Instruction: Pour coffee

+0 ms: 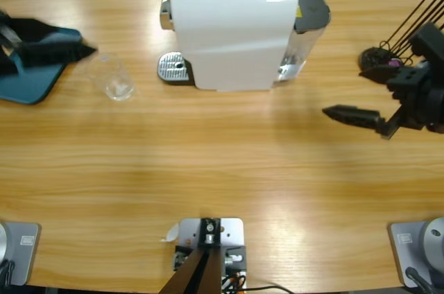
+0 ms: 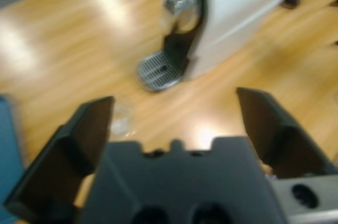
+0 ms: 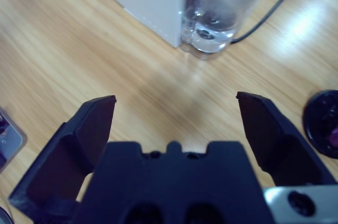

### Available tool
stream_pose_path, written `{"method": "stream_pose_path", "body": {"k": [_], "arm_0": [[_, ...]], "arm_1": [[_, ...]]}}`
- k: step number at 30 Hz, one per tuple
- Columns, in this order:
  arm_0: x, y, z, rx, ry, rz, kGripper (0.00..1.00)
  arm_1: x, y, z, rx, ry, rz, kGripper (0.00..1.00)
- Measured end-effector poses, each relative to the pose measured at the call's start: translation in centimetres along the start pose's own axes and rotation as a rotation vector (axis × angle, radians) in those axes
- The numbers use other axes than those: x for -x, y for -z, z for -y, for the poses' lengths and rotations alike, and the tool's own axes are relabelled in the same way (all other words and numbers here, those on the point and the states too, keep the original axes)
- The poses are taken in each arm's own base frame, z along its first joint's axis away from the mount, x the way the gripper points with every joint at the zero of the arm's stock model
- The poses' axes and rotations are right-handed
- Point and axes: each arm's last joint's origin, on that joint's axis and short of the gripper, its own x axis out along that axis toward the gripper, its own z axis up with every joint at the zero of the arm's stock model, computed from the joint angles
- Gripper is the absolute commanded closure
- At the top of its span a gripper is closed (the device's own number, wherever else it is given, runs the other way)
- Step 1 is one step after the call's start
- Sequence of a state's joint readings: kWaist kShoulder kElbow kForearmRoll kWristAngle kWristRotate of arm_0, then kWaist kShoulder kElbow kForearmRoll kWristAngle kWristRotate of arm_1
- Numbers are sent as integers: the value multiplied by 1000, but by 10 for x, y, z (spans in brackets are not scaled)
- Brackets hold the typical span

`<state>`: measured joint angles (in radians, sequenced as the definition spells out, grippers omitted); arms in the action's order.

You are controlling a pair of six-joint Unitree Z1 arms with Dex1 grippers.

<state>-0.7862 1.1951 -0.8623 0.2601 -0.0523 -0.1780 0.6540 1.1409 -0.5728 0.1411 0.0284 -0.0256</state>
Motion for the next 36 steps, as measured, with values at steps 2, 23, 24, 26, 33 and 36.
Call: {"method": "stream_pose_path", "body": {"k": [2,23,24,26,33,36], "arm_0": [[3,-15,-4,106,121,14,98],[-85,-63,-69,787,504,49,156],[-88,-62,-70,789,518,34,156],[-95,-61,-70,791,557,9,156],[-107,-51,-73,807,602,-31,161],[-108,-44,-74,817,596,-40,161]], "arm_1": [[2,1,1,0,13,-21,0],[5,-3,4,-5,84,25,0],[5,-3,4,-5,84,25,0],[5,-3,4,-5,84,25,0],[5,-3,4,-5,84,32,0],[5,-3,4,-5,84,34,0]]}}
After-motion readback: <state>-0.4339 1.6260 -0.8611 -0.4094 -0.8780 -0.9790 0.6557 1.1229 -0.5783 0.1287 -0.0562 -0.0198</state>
